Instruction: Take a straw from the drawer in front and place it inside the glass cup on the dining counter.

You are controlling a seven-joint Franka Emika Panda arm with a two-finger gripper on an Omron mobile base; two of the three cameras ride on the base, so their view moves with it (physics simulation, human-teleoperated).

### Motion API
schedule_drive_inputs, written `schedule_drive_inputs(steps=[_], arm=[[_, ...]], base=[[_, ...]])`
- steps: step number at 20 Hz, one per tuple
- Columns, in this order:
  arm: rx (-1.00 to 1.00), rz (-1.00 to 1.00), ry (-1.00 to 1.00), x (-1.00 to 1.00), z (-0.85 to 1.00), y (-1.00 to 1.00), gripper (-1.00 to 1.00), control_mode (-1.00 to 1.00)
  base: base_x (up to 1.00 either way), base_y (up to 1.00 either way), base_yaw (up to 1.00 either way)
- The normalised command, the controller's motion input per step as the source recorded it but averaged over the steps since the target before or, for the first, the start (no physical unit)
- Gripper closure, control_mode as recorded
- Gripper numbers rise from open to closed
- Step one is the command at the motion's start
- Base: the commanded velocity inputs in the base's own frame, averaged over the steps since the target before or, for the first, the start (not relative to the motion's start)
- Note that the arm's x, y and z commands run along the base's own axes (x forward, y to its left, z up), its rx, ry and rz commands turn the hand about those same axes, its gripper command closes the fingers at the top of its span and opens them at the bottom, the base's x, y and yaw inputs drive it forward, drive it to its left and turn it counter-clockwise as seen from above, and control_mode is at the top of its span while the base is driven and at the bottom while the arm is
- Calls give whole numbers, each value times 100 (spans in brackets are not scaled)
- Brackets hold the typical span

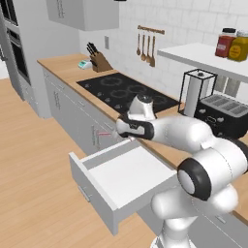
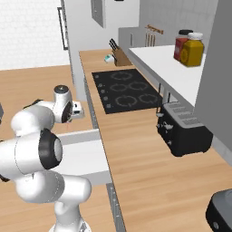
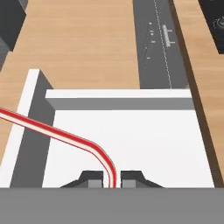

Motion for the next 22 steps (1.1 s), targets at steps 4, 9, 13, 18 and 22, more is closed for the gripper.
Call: schedule_drive_inputs(steps=[4, 9, 13, 18, 22], arm=[[-2, 0, 7, -55, 100, -9, 100, -100], [0, -3, 10, -91, 100, -32, 100, -100], [-3, -4, 6, -78, 81, -36, 100, -100], [-4, -2, 0, -70, 23, -34, 100, -100], [0, -6, 0, -24, 1, -22, 100, -100]], base=[[0, 0, 0], [0, 0, 0], [0, 0, 0], [0, 0, 0], [0, 0, 0]])
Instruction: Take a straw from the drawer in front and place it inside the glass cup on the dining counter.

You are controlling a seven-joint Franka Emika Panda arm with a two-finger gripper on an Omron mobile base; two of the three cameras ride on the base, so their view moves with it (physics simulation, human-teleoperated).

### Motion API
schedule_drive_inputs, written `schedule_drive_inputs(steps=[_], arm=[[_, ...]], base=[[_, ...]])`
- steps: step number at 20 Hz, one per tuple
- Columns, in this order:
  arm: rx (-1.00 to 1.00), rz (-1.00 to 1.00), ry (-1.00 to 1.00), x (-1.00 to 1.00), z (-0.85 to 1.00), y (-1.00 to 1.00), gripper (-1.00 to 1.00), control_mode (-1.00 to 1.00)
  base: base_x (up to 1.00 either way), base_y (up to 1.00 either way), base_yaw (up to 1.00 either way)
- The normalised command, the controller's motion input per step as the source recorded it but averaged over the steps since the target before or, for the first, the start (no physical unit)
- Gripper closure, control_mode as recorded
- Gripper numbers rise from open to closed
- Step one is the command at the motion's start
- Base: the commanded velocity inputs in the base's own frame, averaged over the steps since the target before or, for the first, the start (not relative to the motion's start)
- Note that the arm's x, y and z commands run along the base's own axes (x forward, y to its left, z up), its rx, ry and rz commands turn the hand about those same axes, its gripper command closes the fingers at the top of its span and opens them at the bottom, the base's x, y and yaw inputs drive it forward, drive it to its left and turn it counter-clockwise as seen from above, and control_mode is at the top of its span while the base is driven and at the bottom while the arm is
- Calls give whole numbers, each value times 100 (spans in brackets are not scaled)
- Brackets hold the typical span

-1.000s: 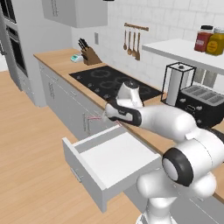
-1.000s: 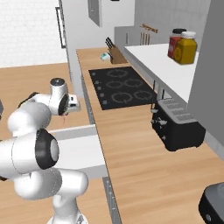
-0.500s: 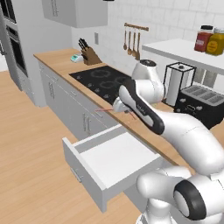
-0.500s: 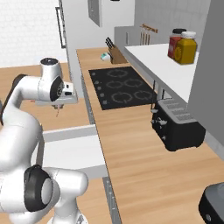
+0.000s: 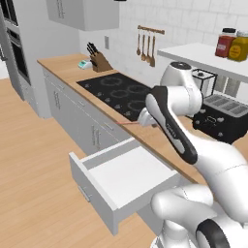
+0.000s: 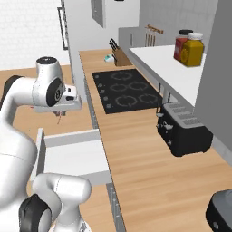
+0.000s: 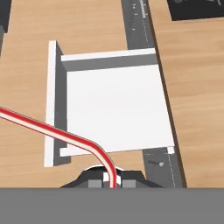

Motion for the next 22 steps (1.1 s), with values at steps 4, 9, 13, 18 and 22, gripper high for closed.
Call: schedule_drive_inputs(steps=[4, 9, 13, 18, 22], arm=[[0, -1, 0, -16, 0, -8, 100, 100], [0, 0, 0, 0, 0, 0, 100, 100], [0, 0, 0, 0, 0, 0, 100, 100], [0, 0, 0, 0, 0, 0, 100, 100], [0, 0, 0, 0, 0, 0, 100, 100]], base=[[-42, -4, 0], [-100, -2, -2], [-97, 32, 33], [-71, 40, 69], [-35, 42, 48]])
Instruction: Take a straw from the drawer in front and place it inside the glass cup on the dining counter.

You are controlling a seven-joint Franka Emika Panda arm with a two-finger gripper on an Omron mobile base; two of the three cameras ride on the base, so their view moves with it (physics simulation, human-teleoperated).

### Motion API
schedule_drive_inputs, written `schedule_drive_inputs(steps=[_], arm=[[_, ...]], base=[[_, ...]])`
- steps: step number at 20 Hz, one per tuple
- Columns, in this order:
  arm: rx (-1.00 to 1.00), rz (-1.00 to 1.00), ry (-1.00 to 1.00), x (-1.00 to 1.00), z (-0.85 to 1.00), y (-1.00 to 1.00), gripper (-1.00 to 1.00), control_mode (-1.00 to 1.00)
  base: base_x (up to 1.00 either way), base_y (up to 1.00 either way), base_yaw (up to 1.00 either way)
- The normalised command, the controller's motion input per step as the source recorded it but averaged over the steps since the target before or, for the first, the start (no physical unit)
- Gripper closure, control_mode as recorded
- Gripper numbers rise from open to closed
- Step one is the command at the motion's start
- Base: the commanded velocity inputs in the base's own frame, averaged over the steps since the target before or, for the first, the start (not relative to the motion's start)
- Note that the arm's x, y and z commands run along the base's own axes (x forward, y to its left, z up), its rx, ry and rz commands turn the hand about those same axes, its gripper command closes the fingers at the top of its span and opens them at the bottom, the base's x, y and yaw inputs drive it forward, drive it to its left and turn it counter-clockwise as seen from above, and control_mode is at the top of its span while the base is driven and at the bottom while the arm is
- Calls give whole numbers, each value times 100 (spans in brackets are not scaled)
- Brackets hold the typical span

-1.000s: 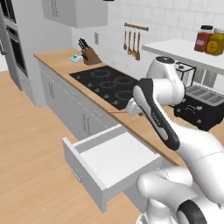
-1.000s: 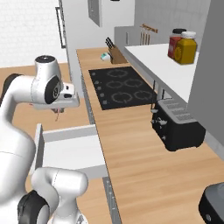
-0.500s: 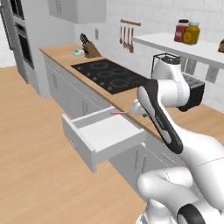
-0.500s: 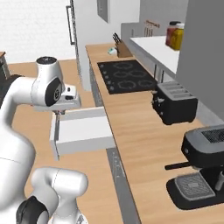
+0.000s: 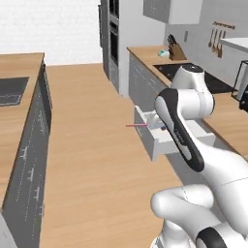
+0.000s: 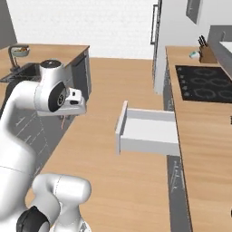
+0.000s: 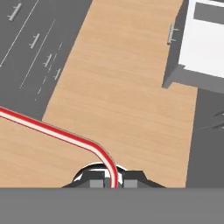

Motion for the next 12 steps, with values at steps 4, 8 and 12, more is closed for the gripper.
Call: schedule_drive_inputs(steps=[4, 8, 12], arm=[[0, 0, 0, 0, 0, 0, 100, 100], [0, 0, 0, 0, 0, 0, 100, 100], [0, 0, 0, 0, 0, 0, 100, 100]], base=[[-52, 68, 10], [-14, 90, -2], [0, 100, -14]])
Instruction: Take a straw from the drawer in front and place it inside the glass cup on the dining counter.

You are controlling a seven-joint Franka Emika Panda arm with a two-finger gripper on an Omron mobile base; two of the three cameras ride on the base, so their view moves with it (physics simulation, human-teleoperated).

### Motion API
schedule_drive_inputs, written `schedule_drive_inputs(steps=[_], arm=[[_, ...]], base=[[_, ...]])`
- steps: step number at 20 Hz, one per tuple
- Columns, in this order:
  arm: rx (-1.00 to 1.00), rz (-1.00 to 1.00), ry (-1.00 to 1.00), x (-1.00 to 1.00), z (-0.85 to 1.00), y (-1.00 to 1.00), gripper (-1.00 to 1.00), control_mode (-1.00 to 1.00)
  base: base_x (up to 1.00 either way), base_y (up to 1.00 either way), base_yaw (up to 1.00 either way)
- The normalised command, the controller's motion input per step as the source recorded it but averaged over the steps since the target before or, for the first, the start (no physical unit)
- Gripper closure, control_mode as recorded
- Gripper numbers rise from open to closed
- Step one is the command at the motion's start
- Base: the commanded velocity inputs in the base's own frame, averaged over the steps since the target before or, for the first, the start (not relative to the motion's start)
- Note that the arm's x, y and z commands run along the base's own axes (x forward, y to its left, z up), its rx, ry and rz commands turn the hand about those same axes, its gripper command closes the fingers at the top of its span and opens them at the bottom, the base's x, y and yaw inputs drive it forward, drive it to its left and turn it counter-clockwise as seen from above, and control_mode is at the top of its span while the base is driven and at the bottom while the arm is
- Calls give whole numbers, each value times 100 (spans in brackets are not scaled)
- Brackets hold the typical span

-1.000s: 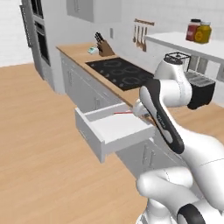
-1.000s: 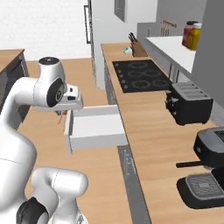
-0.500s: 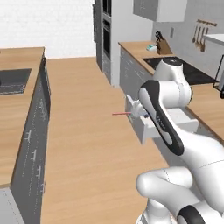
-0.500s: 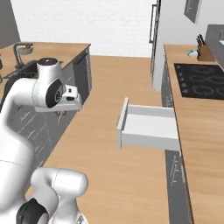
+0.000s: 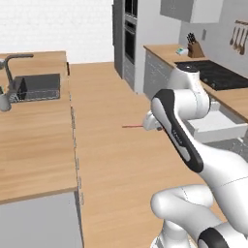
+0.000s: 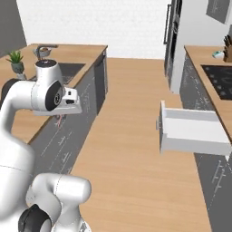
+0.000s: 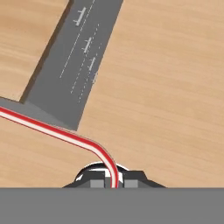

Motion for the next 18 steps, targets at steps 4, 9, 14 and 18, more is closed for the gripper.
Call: schedule_drive_inputs(steps=[4, 9, 14, 18], arm=[[0, 0, 0, 0, 0, 0, 100, 100], [0, 0, 0, 0, 0, 0, 100, 100], [0, 0, 0, 0, 0, 0, 100, 100], [0, 0, 0, 0, 0, 0, 100, 100]], base=[[0, 100, -19], [-34, 100, -23], [-58, 100, -22], [-57, 100, -20]])
